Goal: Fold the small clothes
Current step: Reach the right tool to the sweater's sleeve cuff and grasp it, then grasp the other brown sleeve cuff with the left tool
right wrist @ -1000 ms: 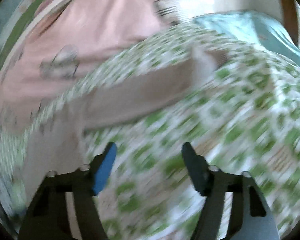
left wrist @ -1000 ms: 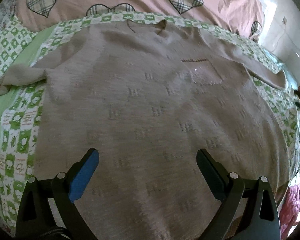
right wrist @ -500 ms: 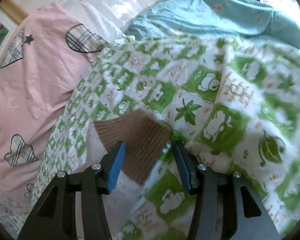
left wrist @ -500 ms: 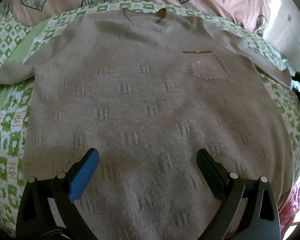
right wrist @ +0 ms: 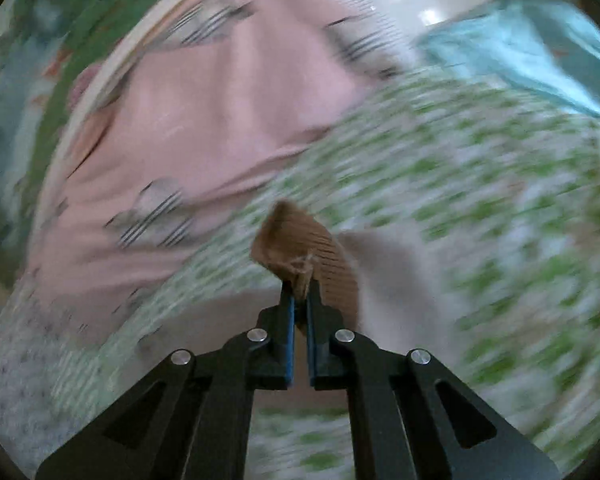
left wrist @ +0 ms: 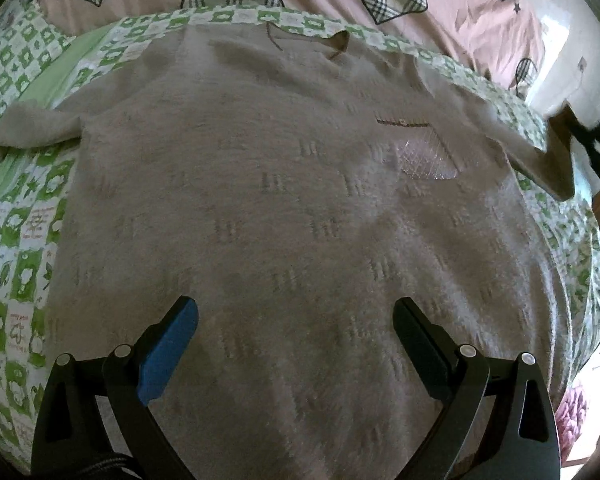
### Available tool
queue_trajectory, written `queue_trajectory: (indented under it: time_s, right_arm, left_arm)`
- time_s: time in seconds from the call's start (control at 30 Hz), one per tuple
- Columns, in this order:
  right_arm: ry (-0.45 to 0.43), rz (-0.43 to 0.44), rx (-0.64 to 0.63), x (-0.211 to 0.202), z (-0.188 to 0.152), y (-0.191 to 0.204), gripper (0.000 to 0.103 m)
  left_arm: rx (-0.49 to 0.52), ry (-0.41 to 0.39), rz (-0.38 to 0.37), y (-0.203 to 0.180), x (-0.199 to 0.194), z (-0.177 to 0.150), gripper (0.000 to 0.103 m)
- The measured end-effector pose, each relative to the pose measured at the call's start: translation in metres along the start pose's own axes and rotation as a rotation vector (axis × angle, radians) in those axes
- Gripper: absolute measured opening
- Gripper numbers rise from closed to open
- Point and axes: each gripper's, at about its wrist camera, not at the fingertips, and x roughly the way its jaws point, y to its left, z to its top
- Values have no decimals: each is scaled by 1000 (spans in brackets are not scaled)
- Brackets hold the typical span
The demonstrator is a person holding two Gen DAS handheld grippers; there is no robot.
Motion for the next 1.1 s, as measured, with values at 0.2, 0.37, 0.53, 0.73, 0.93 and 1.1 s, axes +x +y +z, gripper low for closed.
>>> queue_trajectory:
  time_s: [0.2,0.37,0.53,0.73,0.93,1.1]
  right_arm:
    - [184,227,-38,76,-61,101,6]
    - [323,330,-83,141,-118,175,6]
    - [444,366,-110,191,-169,216,6]
    - [555,362,-156,228,-218,243,6]
    - [615,393,-173,232,-228,248,27]
    - [500,386,-180,185,-201,225,54]
  left_arm:
    - [-43,-35,-2,19,-14,-3,98]
    - [-78,-52,-3,35,-21,-6,98]
    - [-126,-55,-38,55,-24,-2,98]
    - [-168,-79,-60,77,-20,17,98]
    - [-174,-82,-111,86,6,63,98]
    - [-184,-45,-184,85,48,110,98]
